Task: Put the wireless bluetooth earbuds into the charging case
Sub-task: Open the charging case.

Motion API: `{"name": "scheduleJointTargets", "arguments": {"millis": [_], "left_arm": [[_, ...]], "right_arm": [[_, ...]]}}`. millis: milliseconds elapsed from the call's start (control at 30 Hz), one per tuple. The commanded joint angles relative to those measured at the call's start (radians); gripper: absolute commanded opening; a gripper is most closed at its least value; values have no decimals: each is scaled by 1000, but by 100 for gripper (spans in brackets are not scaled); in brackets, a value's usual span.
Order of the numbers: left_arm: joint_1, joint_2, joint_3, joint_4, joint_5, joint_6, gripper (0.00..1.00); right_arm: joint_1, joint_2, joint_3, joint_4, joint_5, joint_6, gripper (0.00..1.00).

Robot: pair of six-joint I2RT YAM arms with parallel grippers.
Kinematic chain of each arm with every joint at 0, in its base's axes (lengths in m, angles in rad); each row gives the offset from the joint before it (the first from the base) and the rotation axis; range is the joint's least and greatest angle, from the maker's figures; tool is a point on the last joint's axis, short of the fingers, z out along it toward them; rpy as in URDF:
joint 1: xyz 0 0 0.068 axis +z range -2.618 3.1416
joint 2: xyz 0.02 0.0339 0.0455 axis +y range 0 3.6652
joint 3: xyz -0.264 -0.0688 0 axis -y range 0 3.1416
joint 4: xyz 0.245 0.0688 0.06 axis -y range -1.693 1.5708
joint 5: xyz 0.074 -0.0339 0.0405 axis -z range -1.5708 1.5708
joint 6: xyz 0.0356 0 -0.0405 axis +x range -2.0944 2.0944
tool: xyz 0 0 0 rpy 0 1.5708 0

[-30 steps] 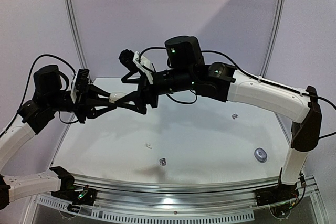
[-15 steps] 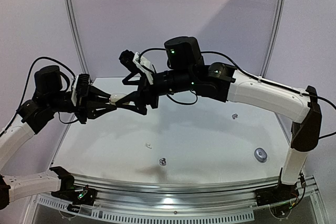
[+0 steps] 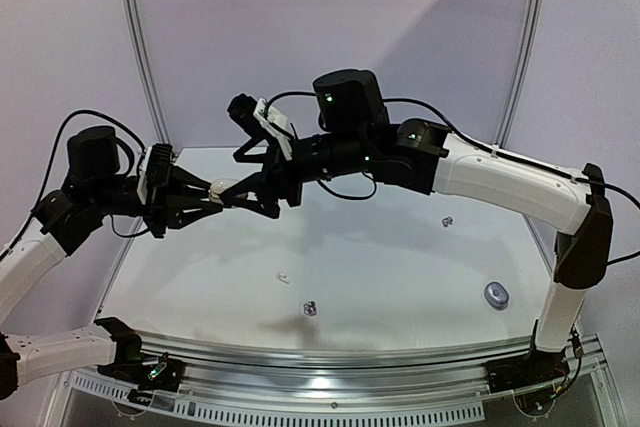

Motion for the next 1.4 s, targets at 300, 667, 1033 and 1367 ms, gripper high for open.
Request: {"name": "scheduleJointTargets", "arguments": {"millis": [300, 667, 1033, 1367], "left_arm": [[-15, -10, 3, -85, 68, -4, 0], [2, -18, -103, 138, 58, -458, 0], [5, -89, -181, 229, -58, -604, 0], [8, -127, -211, 262, -87, -638, 0]], "right_arm": [[-58, 2, 9, 83, 83, 44, 87], [-65, -27, 11, 149, -51, 103, 94], [-141, -84, -32, 271, -26, 386, 93], [-50, -64, -44, 136, -205, 266, 77]]}}
